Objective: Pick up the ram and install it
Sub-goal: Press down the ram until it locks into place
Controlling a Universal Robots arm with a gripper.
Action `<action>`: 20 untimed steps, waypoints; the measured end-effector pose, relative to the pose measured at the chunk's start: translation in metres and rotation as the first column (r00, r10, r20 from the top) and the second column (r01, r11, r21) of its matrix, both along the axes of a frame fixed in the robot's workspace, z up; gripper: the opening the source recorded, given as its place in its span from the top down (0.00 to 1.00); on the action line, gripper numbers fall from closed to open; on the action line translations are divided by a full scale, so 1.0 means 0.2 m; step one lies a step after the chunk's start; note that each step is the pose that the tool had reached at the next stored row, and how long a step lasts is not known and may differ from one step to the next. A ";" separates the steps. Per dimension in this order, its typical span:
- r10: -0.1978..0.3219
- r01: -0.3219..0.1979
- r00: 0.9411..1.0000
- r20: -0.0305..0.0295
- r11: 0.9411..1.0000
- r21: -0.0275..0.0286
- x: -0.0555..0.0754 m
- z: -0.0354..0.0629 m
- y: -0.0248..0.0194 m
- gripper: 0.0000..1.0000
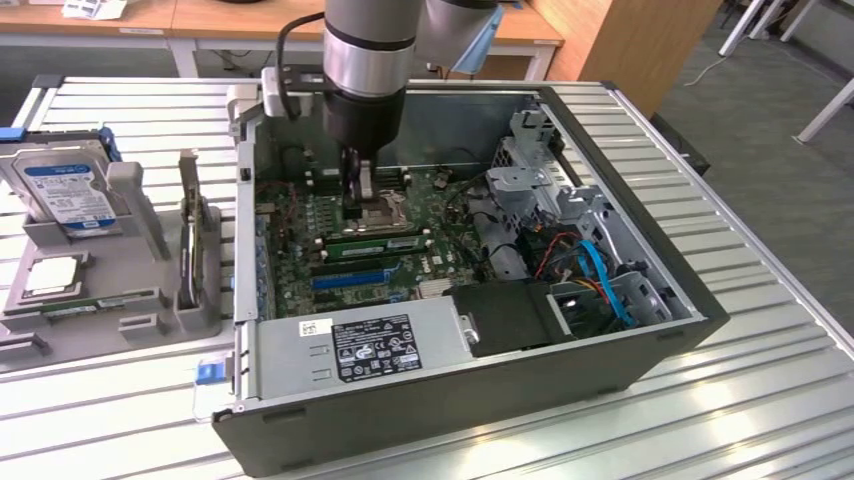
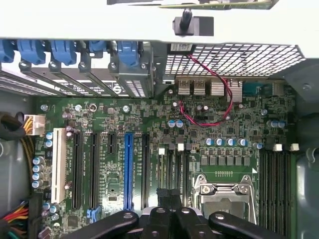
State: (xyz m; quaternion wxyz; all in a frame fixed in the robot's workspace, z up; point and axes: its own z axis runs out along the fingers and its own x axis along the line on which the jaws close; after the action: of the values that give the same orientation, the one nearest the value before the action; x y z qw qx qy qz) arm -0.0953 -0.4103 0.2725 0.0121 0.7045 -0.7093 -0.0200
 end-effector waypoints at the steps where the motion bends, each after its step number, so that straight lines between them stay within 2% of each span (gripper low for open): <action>1: 0.000 0.000 1.000 0.000 1.000 0.000 0.00 0.006 0.000 0.90; 11: 0.000 0.000 1.000 0.000 1.000 0.000 0.00 0.084 0.000 0.90; 20: 0.000 0.000 1.000 0.000 1.000 0.000 0.00 0.180 0.000 0.90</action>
State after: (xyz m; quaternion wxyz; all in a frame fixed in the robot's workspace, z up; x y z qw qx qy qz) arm -0.0952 -0.4103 0.3084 0.0121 0.7045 -0.7093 -0.0200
